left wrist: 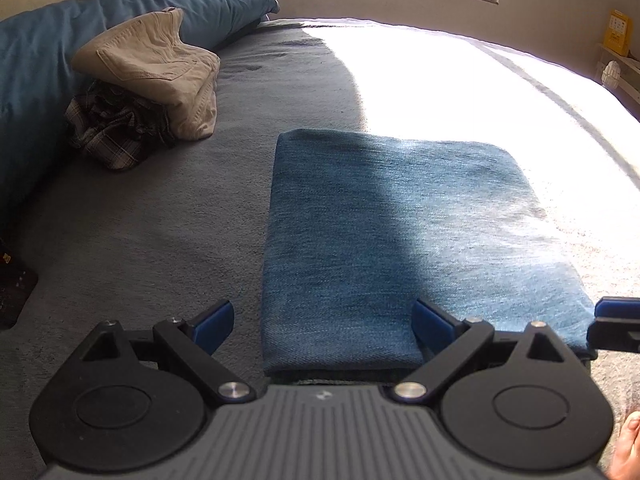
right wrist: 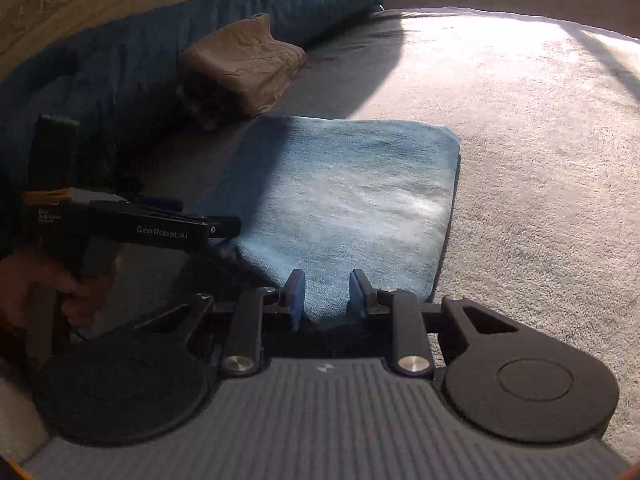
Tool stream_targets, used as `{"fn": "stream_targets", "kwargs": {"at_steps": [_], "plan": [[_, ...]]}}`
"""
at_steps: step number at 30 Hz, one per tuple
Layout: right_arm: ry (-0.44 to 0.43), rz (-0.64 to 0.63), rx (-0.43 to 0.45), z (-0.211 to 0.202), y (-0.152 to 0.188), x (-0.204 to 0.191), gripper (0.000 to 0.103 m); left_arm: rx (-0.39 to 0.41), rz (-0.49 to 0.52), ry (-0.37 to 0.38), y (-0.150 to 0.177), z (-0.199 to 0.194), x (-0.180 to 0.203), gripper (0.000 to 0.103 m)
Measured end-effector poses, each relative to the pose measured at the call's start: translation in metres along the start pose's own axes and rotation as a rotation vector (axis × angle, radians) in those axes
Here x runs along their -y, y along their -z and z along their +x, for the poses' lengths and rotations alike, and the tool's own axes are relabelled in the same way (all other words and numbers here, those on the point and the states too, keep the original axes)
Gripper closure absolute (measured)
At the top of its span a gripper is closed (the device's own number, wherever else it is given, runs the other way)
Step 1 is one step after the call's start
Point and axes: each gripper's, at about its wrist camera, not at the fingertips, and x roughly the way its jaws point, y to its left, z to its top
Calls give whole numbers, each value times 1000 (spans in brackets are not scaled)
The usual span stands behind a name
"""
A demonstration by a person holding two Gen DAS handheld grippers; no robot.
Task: Fold clothes
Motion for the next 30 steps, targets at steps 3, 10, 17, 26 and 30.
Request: {"fn": "stream_targets", "kwargs": {"at_steps": [3,10,17,26,30], "plan": [[9,11,-36,11,11,1,82,-2,5,-6,0,-1,1,7],[11,33,-45,16,15,3,82,-3,5,-9,0,-2,0,6],[24,19,-49,18,16,1,82,-3,3,-9,2,-2,0,5],[29,18,-46,18,19,0,81,-3,3,-14,2,-1,1,4],[31,15,-45,19,19,-2,81,6,3,-1,2,-2,-2,4]]}}
